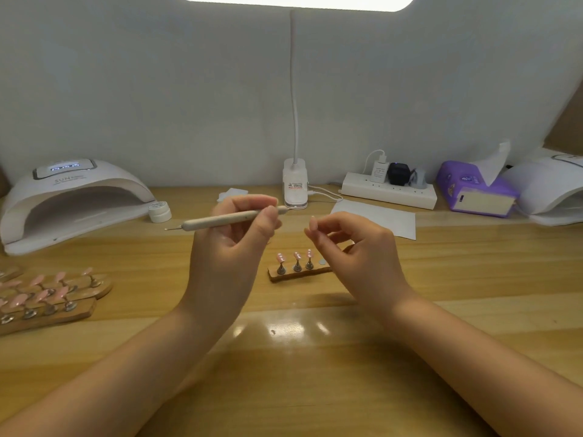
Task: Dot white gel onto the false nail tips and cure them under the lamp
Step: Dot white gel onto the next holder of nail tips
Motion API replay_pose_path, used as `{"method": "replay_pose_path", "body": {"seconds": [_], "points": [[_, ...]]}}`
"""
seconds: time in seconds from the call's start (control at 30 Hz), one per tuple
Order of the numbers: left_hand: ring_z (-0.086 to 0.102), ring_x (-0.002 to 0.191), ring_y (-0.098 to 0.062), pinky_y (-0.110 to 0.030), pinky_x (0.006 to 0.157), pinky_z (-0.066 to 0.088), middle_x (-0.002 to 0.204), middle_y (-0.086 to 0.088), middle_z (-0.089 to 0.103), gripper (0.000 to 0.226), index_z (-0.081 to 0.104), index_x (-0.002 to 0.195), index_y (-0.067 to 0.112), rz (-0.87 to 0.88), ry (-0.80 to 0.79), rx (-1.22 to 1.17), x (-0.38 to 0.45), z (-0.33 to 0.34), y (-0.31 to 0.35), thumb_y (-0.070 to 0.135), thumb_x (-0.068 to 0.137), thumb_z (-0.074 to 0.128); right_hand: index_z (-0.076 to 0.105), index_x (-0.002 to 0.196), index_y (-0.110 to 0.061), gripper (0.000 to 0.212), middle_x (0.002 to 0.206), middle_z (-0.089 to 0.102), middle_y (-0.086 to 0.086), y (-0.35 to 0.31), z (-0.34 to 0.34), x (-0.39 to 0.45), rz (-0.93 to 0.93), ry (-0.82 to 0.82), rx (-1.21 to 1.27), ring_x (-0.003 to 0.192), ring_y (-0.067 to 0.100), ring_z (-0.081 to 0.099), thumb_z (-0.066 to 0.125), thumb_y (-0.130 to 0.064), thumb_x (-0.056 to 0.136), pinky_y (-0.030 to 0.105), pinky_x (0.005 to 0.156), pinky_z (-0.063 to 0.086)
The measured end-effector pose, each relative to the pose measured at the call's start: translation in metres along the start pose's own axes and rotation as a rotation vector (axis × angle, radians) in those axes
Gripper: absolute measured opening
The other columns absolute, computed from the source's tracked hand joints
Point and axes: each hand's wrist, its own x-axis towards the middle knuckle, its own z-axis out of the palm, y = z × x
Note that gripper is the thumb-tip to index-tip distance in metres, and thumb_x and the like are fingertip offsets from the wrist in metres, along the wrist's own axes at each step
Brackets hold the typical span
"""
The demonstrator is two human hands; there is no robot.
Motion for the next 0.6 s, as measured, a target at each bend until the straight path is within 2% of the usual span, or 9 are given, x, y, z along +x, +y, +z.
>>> {"method": "replay_pose_path", "body": {"seconds": [0.1,0.17,0.27,0.4,0.6], "points": [[0.067,0.077,-0.005,-0.015,0.070,0.051,0.081,0.008,0.070,0.009,0.065,0.093,0.021,0.111,0.000,0.046,-0.003,0.004,0.009,0.027,0.087,0.063,0.072,0.095,-0.018,0.012,0.082,0.069,-0.011,-0.006,0.002,0.001,-0.013,0.009,0.036,0.076,0.007,0.065,0.065,-0.025,0.089,0.035,0.063,0.055],[0.065,0.074,-0.005,-0.015,0.068,0.050,0.078,0.010,0.068,0.003,0.063,0.091,0.023,0.179,0.008,0.110,-0.004,0.004,0.011,0.025,0.090,0.062,0.072,0.096,-0.019,0.013,0.081,0.067,-0.013,-0.009,0.002,0.001,-0.031,0.009,0.041,0.075,0.007,0.064,0.064,-0.026,0.089,0.033,0.062,0.055],[0.063,0.073,-0.007,-0.019,0.066,0.051,0.076,0.011,0.066,0.005,0.058,0.088,0.027,0.249,-0.005,0.186,-0.005,0.005,0.014,0.024,0.092,0.055,0.072,0.096,-0.020,0.014,0.079,0.065,-0.016,-0.014,0.002,0.001,-0.067,0.009,0.025,0.074,0.007,0.064,0.063,-0.027,0.088,0.030,0.061,0.054],[0.061,0.069,-0.009,-0.021,0.061,0.051,0.076,0.009,0.064,0.006,0.055,0.089,0.028,0.295,-0.015,0.237,-0.004,0.005,0.014,0.026,0.094,0.053,0.073,0.094,-0.017,0.016,0.076,0.065,-0.013,-0.018,0.003,0.002,-0.113,0.027,0.015,0.072,0.007,0.063,0.063,-0.028,0.088,0.029,0.058,0.053],[0.062,0.071,-0.005,-0.016,0.063,0.049,0.075,0.015,0.063,0.006,0.054,0.089,0.028,0.299,-0.006,0.268,-0.004,0.005,0.014,0.026,0.094,0.052,0.074,0.094,-0.015,0.016,0.076,0.068,-0.006,-0.018,0.002,0.001,-0.136,0.035,0.017,0.072,0.009,0.064,0.064,-0.026,0.087,0.028,0.058,0.053]]}}
